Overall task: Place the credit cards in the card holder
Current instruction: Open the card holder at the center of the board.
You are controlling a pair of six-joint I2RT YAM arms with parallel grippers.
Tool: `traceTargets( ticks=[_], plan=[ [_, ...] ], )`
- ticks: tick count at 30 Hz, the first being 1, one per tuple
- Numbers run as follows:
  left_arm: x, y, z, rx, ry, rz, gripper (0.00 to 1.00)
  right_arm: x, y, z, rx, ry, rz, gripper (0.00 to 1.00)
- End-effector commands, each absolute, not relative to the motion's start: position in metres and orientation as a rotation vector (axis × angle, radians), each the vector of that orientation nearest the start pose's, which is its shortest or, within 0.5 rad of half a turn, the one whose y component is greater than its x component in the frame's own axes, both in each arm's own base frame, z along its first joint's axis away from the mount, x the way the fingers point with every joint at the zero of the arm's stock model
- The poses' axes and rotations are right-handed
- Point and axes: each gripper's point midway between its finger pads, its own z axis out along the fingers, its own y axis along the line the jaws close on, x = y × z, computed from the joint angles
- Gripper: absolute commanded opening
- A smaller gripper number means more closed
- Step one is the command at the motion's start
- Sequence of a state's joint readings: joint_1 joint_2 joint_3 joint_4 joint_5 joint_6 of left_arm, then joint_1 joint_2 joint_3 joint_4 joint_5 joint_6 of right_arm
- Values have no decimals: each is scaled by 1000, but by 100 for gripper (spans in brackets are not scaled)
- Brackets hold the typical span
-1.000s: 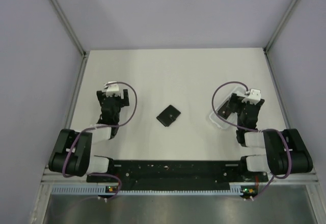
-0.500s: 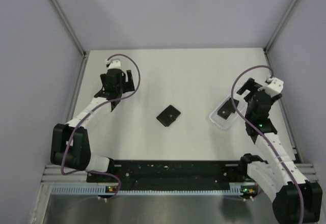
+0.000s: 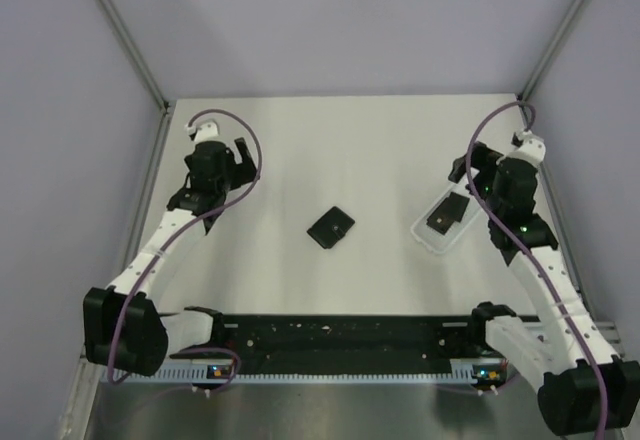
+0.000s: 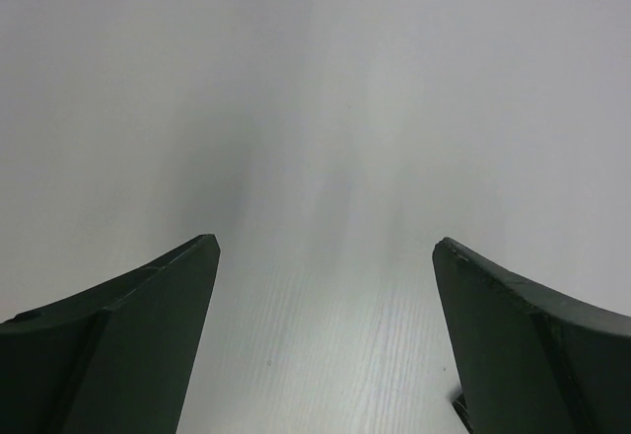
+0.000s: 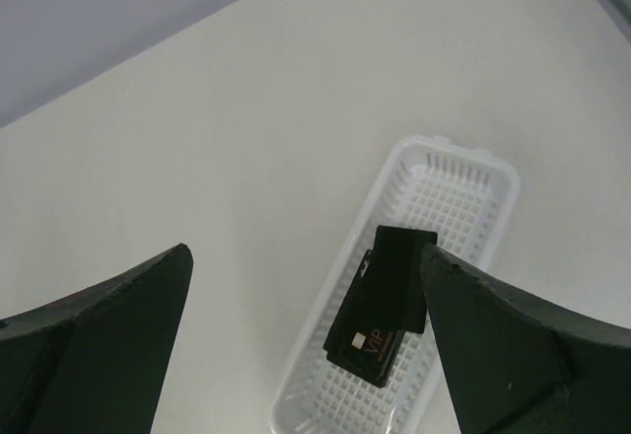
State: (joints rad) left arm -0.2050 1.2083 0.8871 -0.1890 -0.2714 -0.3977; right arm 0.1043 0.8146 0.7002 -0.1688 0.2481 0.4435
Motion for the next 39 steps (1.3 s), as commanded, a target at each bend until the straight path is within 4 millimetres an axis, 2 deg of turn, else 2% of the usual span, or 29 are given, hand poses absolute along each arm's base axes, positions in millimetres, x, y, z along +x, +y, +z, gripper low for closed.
traceTargets(
  ticks=[1,3,7,11,16,20,21,24,33,39],
  plan=[
    [368,-75,194,-283,2051,-248,97,316,45,227,406,1946,231,99],
    [362,-86,191,-240,2075,-256,97,315,56,224,407,1970,259,99],
    [347,-113,183,-121,2086,-234,97,313,93,213,365,2052,301,99],
    [336,-145,166,5,2111,-317,97,304,151,209,229,2110,329,99],
    [327,-174,146,194,2098,-474,96,294,213,184,106,2192,426,99],
    [321,-185,130,269,2136,-529,96,292,254,161,38,2272,525,95],
    [324,-192,133,290,2113,-564,95,292,261,155,49,2288,543,92],
    [319,-204,122,331,2129,-641,93,296,278,142,95,2313,621,85],
    [322,-219,88,354,2208,-708,87,304,309,97,188,2379,730,64],
    [323,-228,78,369,2235,-757,86,300,310,69,302,2449,719,55]
  ],
)
